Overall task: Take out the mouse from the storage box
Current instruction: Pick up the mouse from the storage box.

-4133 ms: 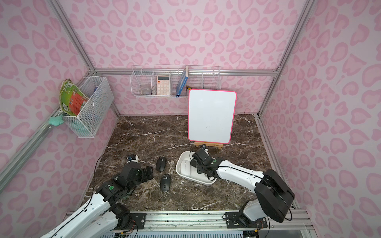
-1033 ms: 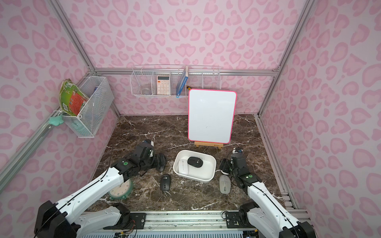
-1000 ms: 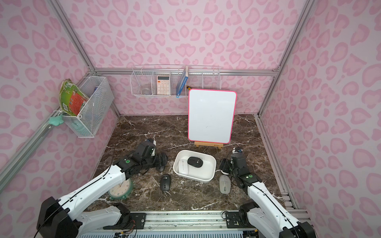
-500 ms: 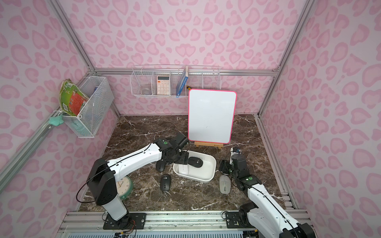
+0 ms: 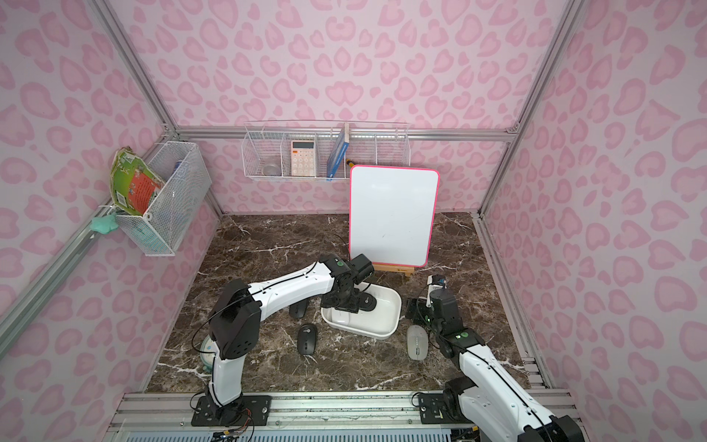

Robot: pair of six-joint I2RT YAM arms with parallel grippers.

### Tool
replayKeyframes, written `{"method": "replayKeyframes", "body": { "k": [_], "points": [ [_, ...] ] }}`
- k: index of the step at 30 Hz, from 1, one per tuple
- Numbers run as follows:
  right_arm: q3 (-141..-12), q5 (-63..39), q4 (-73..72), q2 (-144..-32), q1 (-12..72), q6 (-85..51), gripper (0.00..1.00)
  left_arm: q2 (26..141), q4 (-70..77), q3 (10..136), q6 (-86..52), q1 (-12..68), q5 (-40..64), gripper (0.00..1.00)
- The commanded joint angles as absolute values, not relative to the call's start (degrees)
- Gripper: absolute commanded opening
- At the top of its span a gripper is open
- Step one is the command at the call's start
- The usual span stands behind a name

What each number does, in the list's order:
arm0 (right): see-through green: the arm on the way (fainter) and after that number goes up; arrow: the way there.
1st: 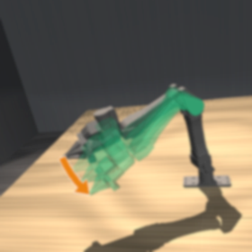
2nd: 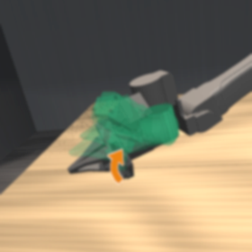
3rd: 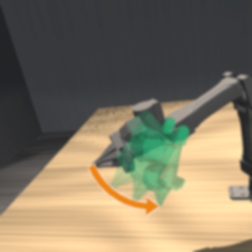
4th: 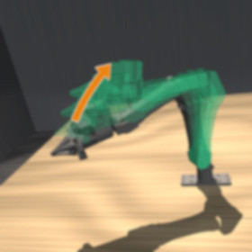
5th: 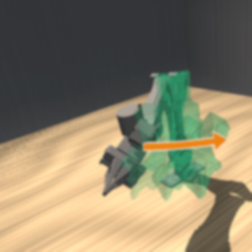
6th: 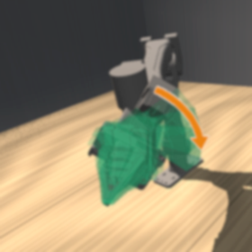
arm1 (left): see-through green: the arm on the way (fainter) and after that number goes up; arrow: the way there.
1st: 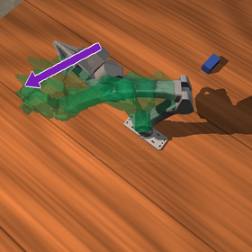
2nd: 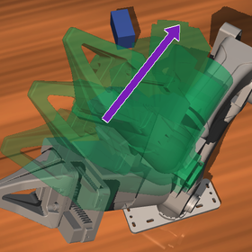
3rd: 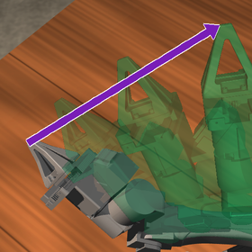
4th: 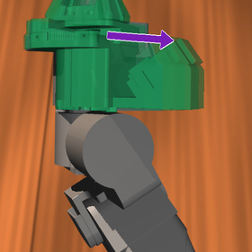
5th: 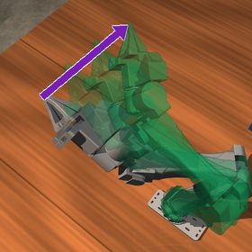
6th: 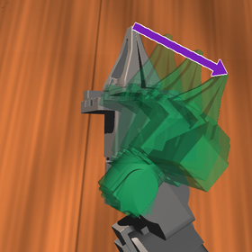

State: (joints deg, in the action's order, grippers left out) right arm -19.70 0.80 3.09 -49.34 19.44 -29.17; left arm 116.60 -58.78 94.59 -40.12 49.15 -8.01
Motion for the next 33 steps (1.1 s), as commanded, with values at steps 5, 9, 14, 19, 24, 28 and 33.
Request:
{"method": "replayKeyframes", "body": {
  "k": [5, 9, 14, 19, 24, 28, 33],
  "points": [
    [-19.36, 0.04, 1.45, -49.16, 19.47, -29.35, 0.83, 120.57, -62.57, 96.37, -42.18, 48.96, -8.86, 0.80],
    [-19.39, -0.16, 1.33, -48.97, 19.38, -29.35, 0.83, 122.31, -62.17, 96.76, -42.32, 48.52, -8.93, 0.82],
    [-19.40, -0.18, 1.25, -48.96, 19.43, -29.33, 0.83, 124.41, -60.85, 97.40, -41.75, 47.99, -7.78, 0.77],
    [-19.34, -0.07, 1.44, -48.78, 19.42, -29.33, 0.83, 125.85, -59.53, 97.81, -41.39, 47.59, -6.88, 0.71],
    [-19.34, -0.17, 1.45, -48.80, 19.42, -29.36, 0.84, 126.01, -58.59, 98.43, -40.79, 47.56, -6.99, 0.61],
    [-19.42, -0.17, 1.73, -48.56, 19.47, -29.35, 0.83, 125.31, -57.95, 97.87, -40.61, 47.55, -7.12, 0.55],
    [-19.33, -0.17, 1.79, -48.19, 19.45, -29.36, 0.83, 122.79, -56.61, 96.20, -40.52, 47.62, -7.21, 0.51]
  ]
}}
